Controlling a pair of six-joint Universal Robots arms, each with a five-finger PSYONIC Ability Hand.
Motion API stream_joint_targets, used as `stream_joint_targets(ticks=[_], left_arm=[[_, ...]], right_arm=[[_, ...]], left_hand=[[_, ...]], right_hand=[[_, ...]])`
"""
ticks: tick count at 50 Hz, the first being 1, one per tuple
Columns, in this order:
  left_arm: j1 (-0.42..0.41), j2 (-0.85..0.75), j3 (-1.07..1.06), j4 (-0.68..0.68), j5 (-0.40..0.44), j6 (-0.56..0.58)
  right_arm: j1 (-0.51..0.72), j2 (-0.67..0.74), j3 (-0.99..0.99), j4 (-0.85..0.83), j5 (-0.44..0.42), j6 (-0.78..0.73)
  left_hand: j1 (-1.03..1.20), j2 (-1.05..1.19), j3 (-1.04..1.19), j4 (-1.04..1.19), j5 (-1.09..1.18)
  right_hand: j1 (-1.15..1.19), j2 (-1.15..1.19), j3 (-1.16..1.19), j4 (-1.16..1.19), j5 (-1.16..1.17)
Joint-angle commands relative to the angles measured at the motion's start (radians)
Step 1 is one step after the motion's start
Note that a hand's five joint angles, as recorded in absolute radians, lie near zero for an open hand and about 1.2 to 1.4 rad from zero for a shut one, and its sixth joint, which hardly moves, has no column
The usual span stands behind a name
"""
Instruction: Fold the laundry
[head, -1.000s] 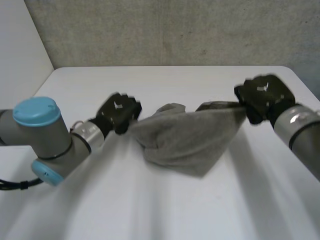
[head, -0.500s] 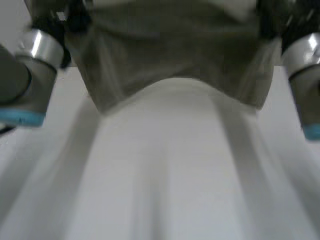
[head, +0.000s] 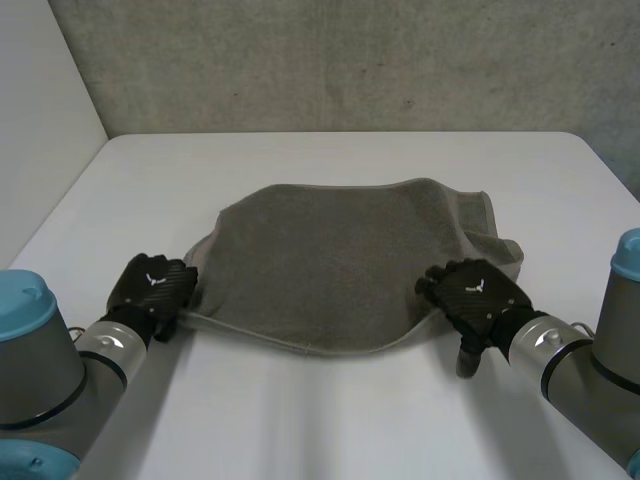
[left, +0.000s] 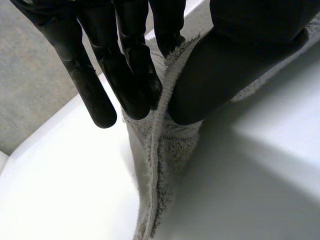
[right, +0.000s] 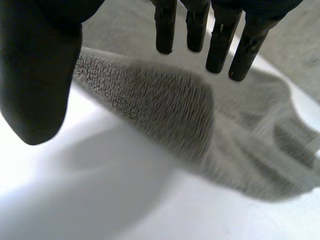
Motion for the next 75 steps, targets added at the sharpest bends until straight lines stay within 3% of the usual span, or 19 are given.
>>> stream_joint_targets(ticks=[1,9,14,19,27,43,60,75], left_arm=[[0.004,0.037,0.005,0.004,-0.002,-0.013],[0.028,0.069,-0.005,0.011,0.000,-0.014],[0.039,0.069,-0.005,0.011,0.000,-0.013],[0.044,0.069,-0.005,0.013,0.000,-0.013],[0.068,0.070,-0.008,0.030,0.000,-0.013],[0.074,0.070,-0.029,0.067,0.001,-0.010],[0.073,0.070,-0.038,0.085,0.001,-0.008],[0.073,0.070,-0.043,0.085,0.001,-0.008]], right_arm=[[-0.006,-0.083,0.044,-0.128,0.003,0.066],[-0.044,-0.132,0.034,-0.128,-0.029,0.038],[-0.029,-0.132,-0.036,-0.041,-0.077,-0.057],[-0.023,-0.022,-0.197,0.155,-0.117,-0.277],[-0.008,0.177,-0.372,0.258,-0.104,-0.431],[0.008,0.379,-0.524,0.249,-0.074,-0.423],[0.029,0.423,-0.527,0.231,-0.072,-0.420],[0.020,0.415,-0.502,0.156,-0.015,-0.419]], left_hand=[[0.208,0.179,0.179,0.178,0.191],[0.208,0.179,0.179,0.178,0.191],[0.208,0.179,0.179,0.178,0.191],[0.208,0.179,0.179,0.178,0.191],[0.208,0.179,0.179,0.178,0.191],[0.208,0.179,0.179,0.178,0.191],[0.208,0.179,0.179,0.178,0.191],[0.208,0.179,0.179,0.178,0.191]], right_hand=[[-0.096,-0.090,-0.091,-0.094,-0.064],[-0.096,-0.090,-0.091,-0.094,-0.064],[-0.096,-0.090,-0.091,-0.094,-0.064],[0.020,0.026,0.024,0.022,0.052],[0.026,0.032,0.031,0.028,0.058],[0.114,0.120,0.119,0.116,0.146],[0.126,0.131,0.130,0.127,0.158],[0.302,0.307,0.306,0.303,0.334]])
